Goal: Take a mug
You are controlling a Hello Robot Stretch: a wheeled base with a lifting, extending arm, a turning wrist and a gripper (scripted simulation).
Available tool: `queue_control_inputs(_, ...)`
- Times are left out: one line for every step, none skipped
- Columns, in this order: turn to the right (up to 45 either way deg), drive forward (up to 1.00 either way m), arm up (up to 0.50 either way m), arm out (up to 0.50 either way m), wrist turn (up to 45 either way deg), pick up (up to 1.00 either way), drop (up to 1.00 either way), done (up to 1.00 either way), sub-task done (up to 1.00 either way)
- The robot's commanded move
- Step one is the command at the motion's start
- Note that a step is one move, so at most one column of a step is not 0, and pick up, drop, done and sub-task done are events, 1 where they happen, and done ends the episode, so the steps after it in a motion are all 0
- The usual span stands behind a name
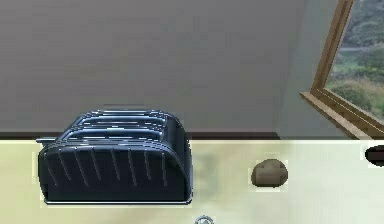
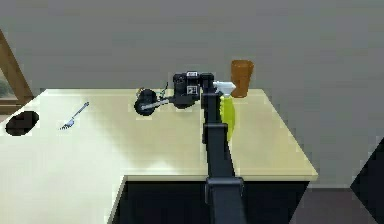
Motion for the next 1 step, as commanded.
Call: queue_control_inputs(0.0, 0.0, 0.1, 0.0, 0.0, 0.0, 0.0, 0.0, 0.0)
